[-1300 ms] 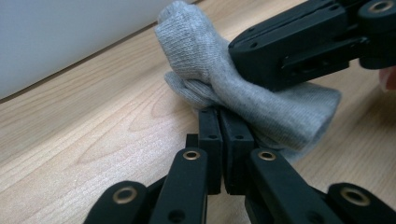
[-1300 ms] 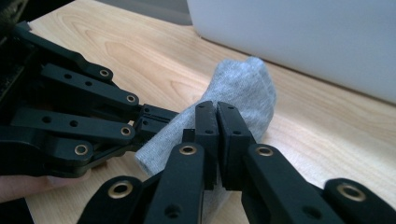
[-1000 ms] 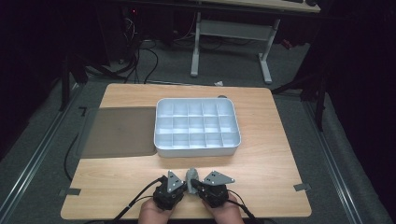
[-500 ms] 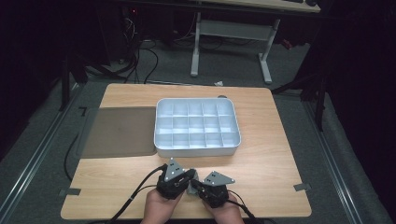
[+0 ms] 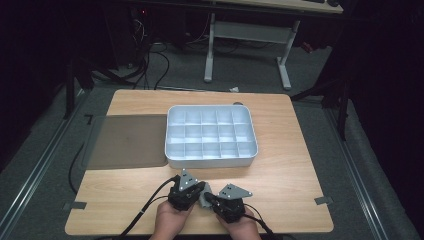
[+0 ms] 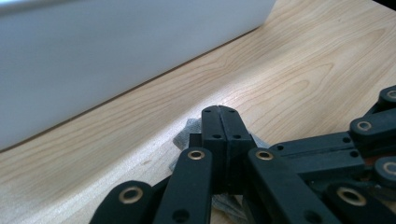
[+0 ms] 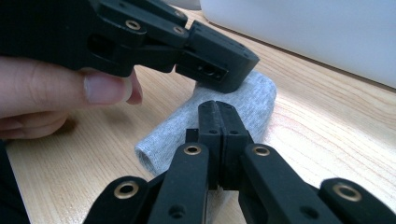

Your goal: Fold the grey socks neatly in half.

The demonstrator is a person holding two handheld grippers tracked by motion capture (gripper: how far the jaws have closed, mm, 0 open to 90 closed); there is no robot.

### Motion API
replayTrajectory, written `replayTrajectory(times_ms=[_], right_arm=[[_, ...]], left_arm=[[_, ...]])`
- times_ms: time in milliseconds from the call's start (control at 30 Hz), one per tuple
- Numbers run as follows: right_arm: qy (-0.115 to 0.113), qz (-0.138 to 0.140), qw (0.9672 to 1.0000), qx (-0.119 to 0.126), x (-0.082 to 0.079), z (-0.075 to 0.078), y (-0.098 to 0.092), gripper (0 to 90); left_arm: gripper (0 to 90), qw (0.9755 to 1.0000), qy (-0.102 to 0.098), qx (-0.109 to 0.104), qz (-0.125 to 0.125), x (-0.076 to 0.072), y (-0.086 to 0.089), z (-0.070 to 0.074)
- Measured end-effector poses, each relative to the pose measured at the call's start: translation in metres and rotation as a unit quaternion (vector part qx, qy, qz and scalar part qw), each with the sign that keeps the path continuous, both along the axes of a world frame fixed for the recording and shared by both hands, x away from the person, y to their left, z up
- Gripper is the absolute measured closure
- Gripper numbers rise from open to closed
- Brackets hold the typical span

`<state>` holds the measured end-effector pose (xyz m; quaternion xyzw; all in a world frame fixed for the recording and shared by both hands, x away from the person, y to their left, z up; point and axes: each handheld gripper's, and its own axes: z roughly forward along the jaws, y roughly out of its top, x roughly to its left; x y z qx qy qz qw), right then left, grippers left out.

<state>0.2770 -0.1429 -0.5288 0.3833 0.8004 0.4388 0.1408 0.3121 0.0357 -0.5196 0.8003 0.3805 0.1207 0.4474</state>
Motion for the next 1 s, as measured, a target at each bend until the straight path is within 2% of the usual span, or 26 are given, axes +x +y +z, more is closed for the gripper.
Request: replayTrajectory(times_ms=[367, 567, 633, 733, 833, 900, 1000], right_arm=[[0.003, -0.008, 0.9999, 0.013, 0.000, 0.005, -0.004, 88.1], [-0.010, -0.009, 0.9997, 0.022, -0.002, 0.015, -0.008, 88.3], [-0.026, -0.002, 0.9993, 0.026, -0.008, 0.024, -0.009, 89.1], [-0.031, 0.008, 0.9992, 0.025, -0.013, 0.027, -0.008, 89.0], [-0.014, 0.019, 0.9997, 0.006, -0.018, 0.021, -0.005, 89.0], [0.008, 0.021, 0.9997, -0.012, -0.016, 0.007, -0.003, 90.0], [0.009, 0.022, 0.9996, -0.014, -0.014, 0.006, -0.002, 90.0]], left_arm=[[90.0, 0.9998, -0.013, 0.011, 0.006, -0.003, -0.003, 0.001], [89.9, 0.9997, -0.017, 0.017, 0.010, -0.003, -0.004, 0.002], [89.9, 0.9995, -0.020, 0.021, 0.009, -0.004, -0.005, 0.002], [89.9, 0.9995, -0.021, 0.021, 0.010, -0.004, -0.006, 0.002], [90.0, 0.9995, -0.022, 0.023, 0.008, -0.004, -0.006, 0.002], [90.0, 0.9994, -0.025, 0.025, 0.006, -0.005, -0.007, 0.001], [90.0, 0.9993, -0.027, 0.026, 0.007, -0.005, -0.007, 0.000]])
